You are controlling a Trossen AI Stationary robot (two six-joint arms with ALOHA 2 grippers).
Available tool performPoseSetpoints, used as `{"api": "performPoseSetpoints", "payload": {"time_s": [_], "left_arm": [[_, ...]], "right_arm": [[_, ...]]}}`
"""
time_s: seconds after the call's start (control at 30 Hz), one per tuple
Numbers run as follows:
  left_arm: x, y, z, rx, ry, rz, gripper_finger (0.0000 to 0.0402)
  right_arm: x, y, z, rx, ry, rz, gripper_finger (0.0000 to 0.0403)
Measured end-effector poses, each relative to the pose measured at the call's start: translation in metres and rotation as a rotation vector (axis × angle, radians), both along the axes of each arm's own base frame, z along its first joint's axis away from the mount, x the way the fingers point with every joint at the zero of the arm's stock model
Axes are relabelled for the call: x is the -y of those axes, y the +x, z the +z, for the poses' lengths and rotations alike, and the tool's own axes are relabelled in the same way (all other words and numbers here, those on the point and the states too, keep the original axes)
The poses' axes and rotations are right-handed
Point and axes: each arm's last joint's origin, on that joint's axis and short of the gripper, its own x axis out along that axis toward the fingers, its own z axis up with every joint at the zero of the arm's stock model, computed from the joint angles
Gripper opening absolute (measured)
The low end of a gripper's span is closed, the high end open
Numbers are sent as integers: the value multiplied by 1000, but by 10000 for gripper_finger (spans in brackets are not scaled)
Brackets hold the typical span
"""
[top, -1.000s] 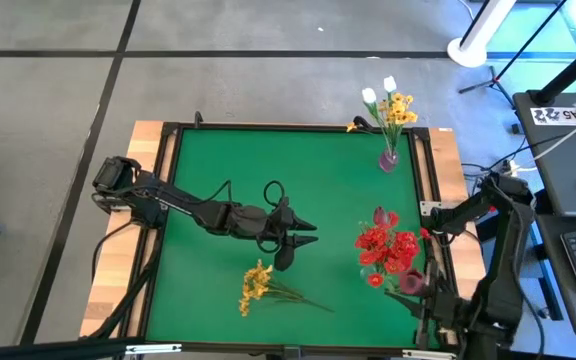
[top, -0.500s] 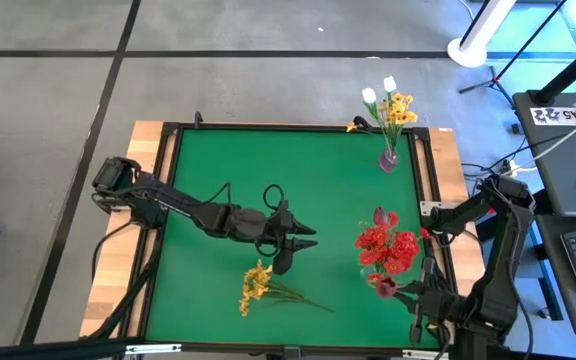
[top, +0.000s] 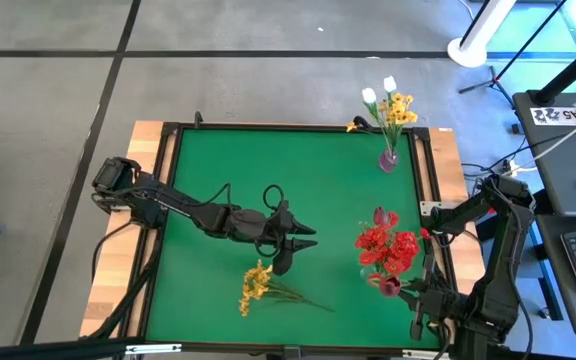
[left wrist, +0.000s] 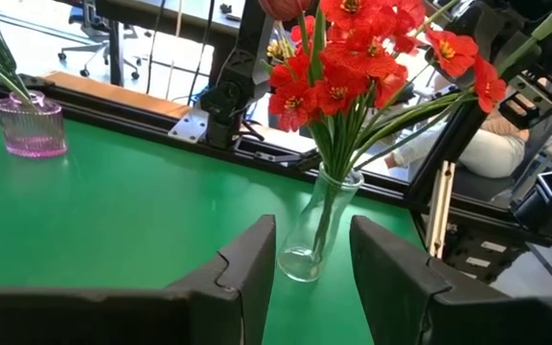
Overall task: Sort flowers into vase by color
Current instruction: Put the red tulip into the transparent vase
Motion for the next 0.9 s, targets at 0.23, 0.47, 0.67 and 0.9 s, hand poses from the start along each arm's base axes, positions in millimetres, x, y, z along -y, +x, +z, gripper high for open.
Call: {"api": "performPoseSetpoints", "payload": {"time_s": [0.23,0.47,0.67,0.9], "left_arm": [[0,0,0,0,0,1,131],[0,0,0,0,7,-1,131],[0,0,0,1,6,-1,131],[0,0,0,1,6,-1,131]], "right_arm": [[3,1,-3,-69,73,-26,0],[5,-1,-6,-188,160,-61,1],[11,-5,-9,-269,195,-115,4],[12,-6,-9,-321,198,-132,5]]}}
